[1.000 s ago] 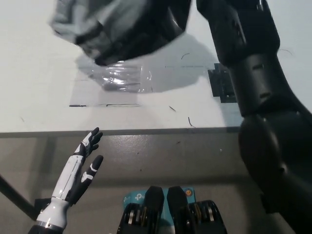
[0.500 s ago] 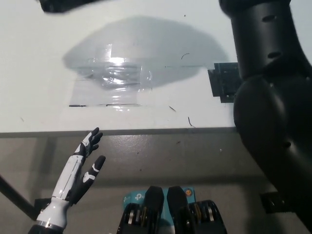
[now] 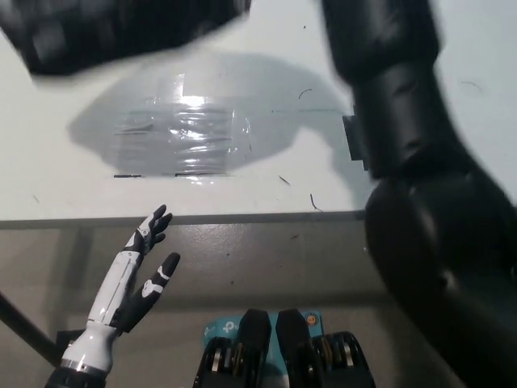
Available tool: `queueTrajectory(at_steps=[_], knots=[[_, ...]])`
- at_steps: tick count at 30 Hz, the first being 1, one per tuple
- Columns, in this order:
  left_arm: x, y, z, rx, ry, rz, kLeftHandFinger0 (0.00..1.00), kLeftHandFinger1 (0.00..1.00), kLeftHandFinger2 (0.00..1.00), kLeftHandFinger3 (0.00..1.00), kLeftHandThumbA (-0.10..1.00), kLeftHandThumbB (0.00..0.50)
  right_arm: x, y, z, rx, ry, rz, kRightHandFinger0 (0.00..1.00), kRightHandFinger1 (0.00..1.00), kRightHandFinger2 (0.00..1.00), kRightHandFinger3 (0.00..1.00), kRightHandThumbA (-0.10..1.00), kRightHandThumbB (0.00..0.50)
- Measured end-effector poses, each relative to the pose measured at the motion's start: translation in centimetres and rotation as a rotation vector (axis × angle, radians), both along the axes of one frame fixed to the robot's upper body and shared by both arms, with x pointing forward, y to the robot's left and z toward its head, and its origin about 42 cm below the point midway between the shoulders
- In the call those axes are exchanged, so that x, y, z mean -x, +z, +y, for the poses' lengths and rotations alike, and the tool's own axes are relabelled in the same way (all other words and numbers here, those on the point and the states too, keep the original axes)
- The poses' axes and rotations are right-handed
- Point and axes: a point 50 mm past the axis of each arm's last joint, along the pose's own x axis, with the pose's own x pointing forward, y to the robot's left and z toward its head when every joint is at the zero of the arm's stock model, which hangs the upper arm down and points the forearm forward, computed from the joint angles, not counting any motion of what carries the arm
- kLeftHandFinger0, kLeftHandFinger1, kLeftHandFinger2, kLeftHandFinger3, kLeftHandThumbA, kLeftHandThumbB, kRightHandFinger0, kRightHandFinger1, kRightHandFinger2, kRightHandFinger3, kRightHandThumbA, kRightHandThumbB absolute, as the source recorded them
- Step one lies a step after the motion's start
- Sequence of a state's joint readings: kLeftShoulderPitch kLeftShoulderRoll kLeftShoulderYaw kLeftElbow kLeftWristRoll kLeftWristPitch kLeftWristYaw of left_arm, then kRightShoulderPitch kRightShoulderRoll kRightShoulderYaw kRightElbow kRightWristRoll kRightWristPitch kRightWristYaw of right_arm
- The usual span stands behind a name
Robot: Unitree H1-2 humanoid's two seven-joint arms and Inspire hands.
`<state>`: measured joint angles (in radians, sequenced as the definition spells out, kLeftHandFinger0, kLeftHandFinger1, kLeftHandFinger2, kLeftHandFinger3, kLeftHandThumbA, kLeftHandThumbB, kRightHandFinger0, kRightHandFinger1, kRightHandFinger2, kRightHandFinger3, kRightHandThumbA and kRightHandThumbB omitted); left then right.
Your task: Use the right hand to pick up a small rectangular container and put it into a plastic bag and lift the bag
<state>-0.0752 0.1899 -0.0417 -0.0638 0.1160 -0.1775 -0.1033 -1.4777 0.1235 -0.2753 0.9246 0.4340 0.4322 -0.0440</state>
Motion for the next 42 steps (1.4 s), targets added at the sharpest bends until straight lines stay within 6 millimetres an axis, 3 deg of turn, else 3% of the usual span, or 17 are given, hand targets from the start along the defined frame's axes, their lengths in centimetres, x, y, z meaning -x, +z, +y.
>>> queueTrajectory(at_steps=[4, 5, 6, 7, 10, 14, 18, 19, 20, 21, 22, 23, 24, 25, 34, 38, 42], knots=[[-0.1, 0.1, 0.0, 0.0, -0.001, -0.002, 1.0, 1.0, 1.0, 1.0, 0.85, 0.188, -0.3, -7.3, 1.6, 0.135, -0.001, 0.131, 0.0, 0.17, 0.63, 0.78, -0.1, 0.105], [-0.1, 0.1, 0.0, 0.0, -0.001, -0.001, 1.0, 1.0, 1.0, 1.0, 0.85, 0.186, -0.2, -10.1, 2.1, 0.212, -0.004, 0.17, 0.0, 0.19, 0.69, 0.52, -0.1, 0.114], [-0.1, 0.1, 0.0, 0.0, -0.001, -0.001, 1.0, 1.0, 1.0, 1.0, 0.85, 0.184, -0.1, -11.5, 2.3, 0.251, -0.007, 0.188, 0.0, 0.22, 0.72, 0.5, -0.1, 0.133], [-0.1, 0.1, -0.1, 0.0, -0.001, -0.001, 1.0, 1.0, 1.0, 1.0, 0.85, 0.185, -0.1, -12.4, 2.3, 0.271, -0.009, 0.2, 0.0, 0.25, 0.73, 0.35, -0.1, 0.145], [-0.2, 0.1, -0.1, 0.0, -0.001, 0.0, 1.0, 1.0, 1.0, 1.0, 0.85, 0.187, 0.2, -15.7, 2.1, 0.338, -0.022, 0.236, 0.0, 0.28, 0.8, 0.5, -0.1, 0.134], [-0.4, 0.4, -0.1, -0.001, -0.001, -0.003, 1.0, 1.0, 1.0, 1.0, 0.85, 0.186, 0.3, -17.7, 1.6, 0.377, -0.044, 0.23, 0.0, 0.33, 0.81, 0.47, -0.1, 0.127], [-0.5, 0.5, -0.1, -0.002, -0.001, -0.003, 1.0, 1.0, 1.0, 1.0, 0.85, 0.183, 0.1, -17.2, 1.7, 0.396, -0.06, 0.171, 0.0, 0.35, 0.8, 0.57, -0.1, 0.122], [-0.5, 0.5, -0.1, -0.002, -0.001, -0.003, 1.0, 1.0, 1.0, 1.0, 0.86, 0.187, 0.1, -17.1, 1.7, 0.398, -0.06, 0.166, 0.18, 0.53, 0.94, 0.71, 0.09, 0.179], [-0.5, 0.5, -0.1, -0.003, -0.001, -0.002, 1.0, 1.0, 1.0, 1.0, 0.86, 0.189, 0.1, -16.9, 1.7, 0.402, -0.064, 0.15, 0.52, 0.88, 1.0, 1.0, 0.33, 0.277], [-0.5, 0.5, -0.1, -0.003, 0.0, 0.0, 1.0, 1.0, 1.0, 1.0, 0.87, 0.194, 0.0, -16.6, 1.7, 0.408, -0.068, 0.133, 0.97, 1.0, 1.0, 1.0, 0.51, 0.318], [-0.5, 0.5, -0.1, -0.003, 0.0, 0.0, 1.0, 1.0, 1.0, 1.0, 0.87, 0.195, -0.1, -16.3, 1.7, 0.43, -0.073, 0.113, 1.0, 1.0, 1.0, 1.0, 0.55, 0.332], [-0.5, 0.5, -0.1, -0.004, 0.0, 0.001, 1.0, 1.0, 1.0, 1.0, 0.87, 0.193, -0.1, -16.2, 1.7, 0.442, -0.074, 0.103, 1.0, 1.0, 1.0, 1.0, 0.58, 0.407], [-0.5, 0.5, -0.1, -0.004, 0.0, 0.002, 1.0, 1.0, 1.0, 1.0, 0.87, 0.193, -0.2, -15.9, 1.7, 0.473, -0.074, 0.078, 1.0, 1.0, 1.0, 1.0, 0.58, 0.407], [-0.5, 0.5, -0.1, -0.004, 0.0, 0.003, 1.0, 1.0, 1.0, 1.0, 0.86, 0.18, -0.2, -15.8, 1.6, 0.482, -0.074, 0.07, 1.0, 1.0, 1.0, 1.0, 0.81, 0.499], [-0.5, 0.5, -0.1, -0.006, -0.002, 0.005, 1.0, 1.0, 1.0, 1.0, 0.87, 0.189, -2.0, -11.2, -0.9, 0.678, -0.085, -0.125, 1.0, 1.0, 1.0, 1.0, 0.83, 0.494], [-0.5, 0.5, -0.1, -0.006, -0.002, 0.007, 1.0, 1.0, 1.0, 1.0, 0.86, 0.194, -2.7, -5.8, -2.1, 0.727, -0.114, -0.259, 1.0, 1.0, 1.0, 1.0, 0.76, 0.5], [-0.5, 0.4, -0.1, -0.007, -0.004, 0.01, 1.0, 1.0, 1.0, 1.0, 0.86, 0.197, -2.8, -2.8, -2.7, 0.731, -0.128, -0.335, 1.0, 1.0, 1.0, 1.0, 0.73, 0.5]])
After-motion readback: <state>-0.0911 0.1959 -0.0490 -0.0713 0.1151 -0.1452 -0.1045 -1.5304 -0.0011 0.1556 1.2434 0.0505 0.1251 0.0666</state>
